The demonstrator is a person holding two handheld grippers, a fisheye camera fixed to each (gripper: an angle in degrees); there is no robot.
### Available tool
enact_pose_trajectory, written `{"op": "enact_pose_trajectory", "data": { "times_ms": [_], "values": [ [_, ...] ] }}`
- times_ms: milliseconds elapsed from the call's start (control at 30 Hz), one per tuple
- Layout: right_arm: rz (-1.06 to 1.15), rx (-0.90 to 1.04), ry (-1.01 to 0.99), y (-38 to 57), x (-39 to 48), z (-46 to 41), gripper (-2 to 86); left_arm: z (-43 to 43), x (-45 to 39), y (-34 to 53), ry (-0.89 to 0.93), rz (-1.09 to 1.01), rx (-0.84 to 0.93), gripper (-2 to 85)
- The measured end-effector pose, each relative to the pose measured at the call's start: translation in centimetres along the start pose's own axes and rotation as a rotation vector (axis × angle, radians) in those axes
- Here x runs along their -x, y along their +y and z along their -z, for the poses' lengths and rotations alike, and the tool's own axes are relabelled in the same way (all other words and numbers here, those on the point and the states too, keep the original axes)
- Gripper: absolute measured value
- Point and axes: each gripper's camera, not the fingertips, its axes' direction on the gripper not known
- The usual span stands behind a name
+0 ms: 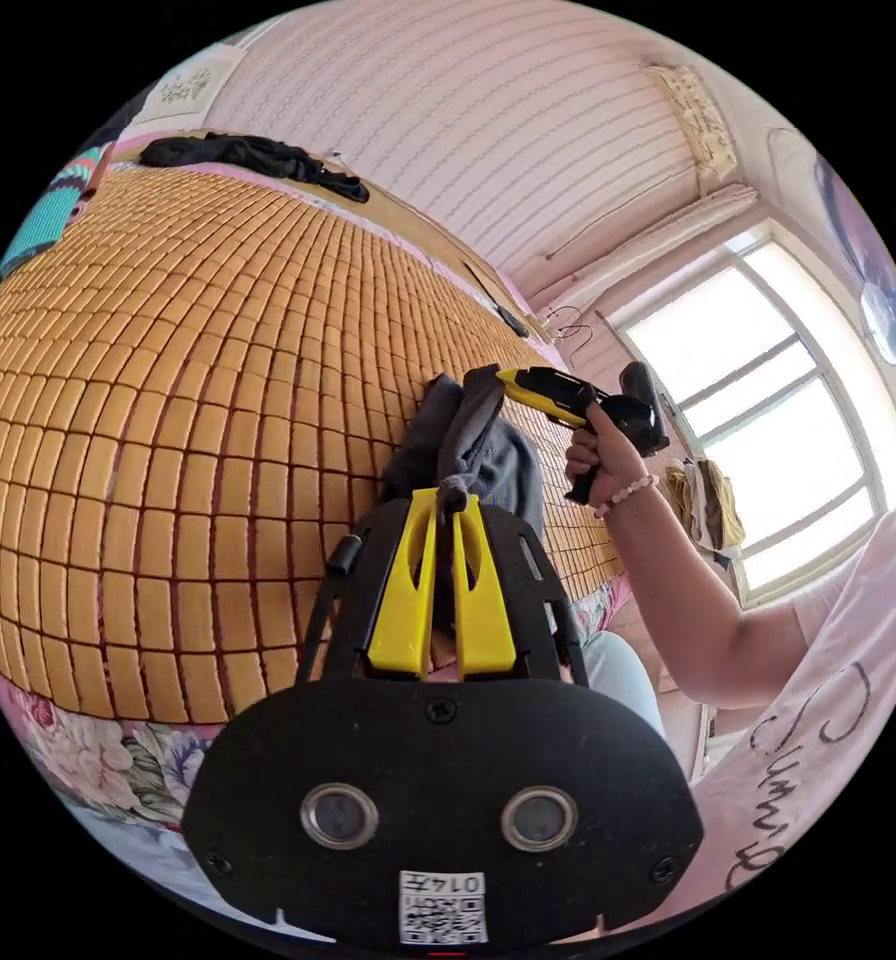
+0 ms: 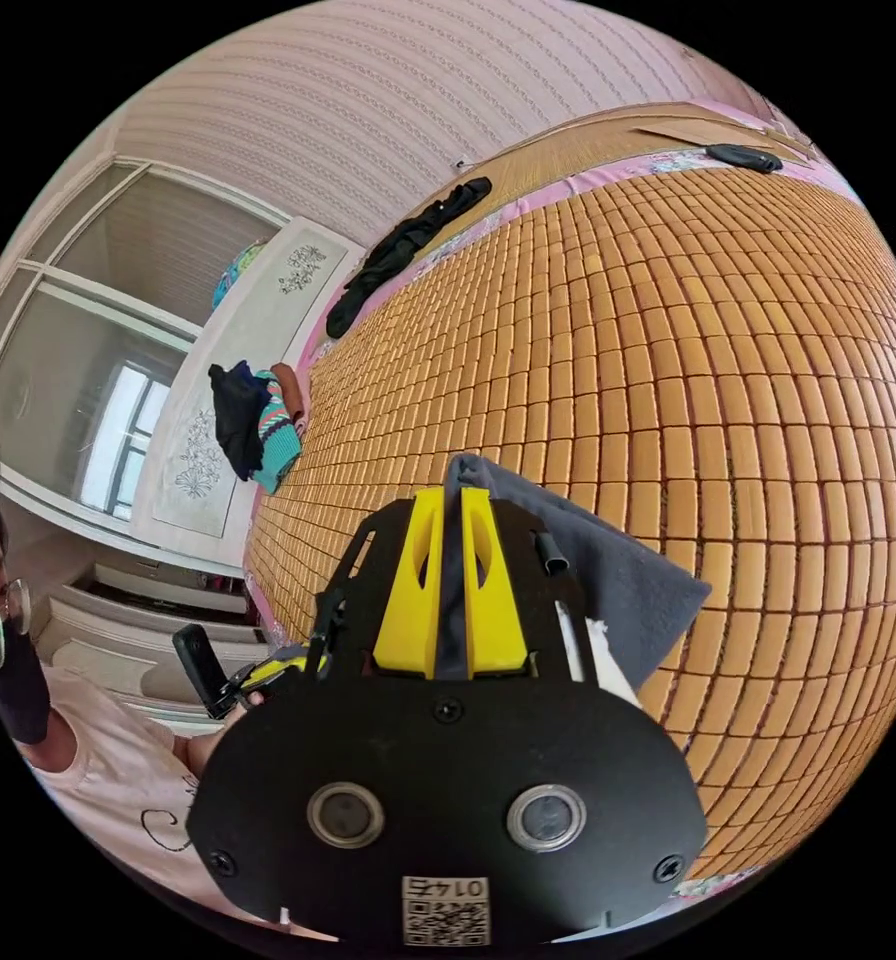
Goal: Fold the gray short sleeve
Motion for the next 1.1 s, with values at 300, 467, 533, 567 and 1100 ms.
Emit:
{"op": "enact_pose_trajectory", "data": {
  "times_ms": [300,467,533,567,1100],
  "values": [
    [0.246,0.021,0.148,-0.9,6.5,-2.9,7.3,1.1,1.5,0.0,-0.123,0.006,0.09,6.9],
    [0.408,0.228,0.385,-1.7,7.8,-7.9,14.4,0.9,0.2,0.2,-0.14,-0.024,0.077,9.9],
    [0.462,0.33,0.402,-1.5,8.1,-10.9,15.8,0.3,-0.3,0.2,-0.124,-0.021,0.085,11.0],
    [0.472,0.356,0.395,-1.4,8.2,-11.5,15.6,0.0,-0.7,0.3,-0.128,-0.025,0.069,11.0],
    [0.377,0.037,0.084,3.9,8.2,-4.7,5.3,4.5,-6.4,2.5,-0.132,-0.216,-0.042,1.6]
  ]
}}
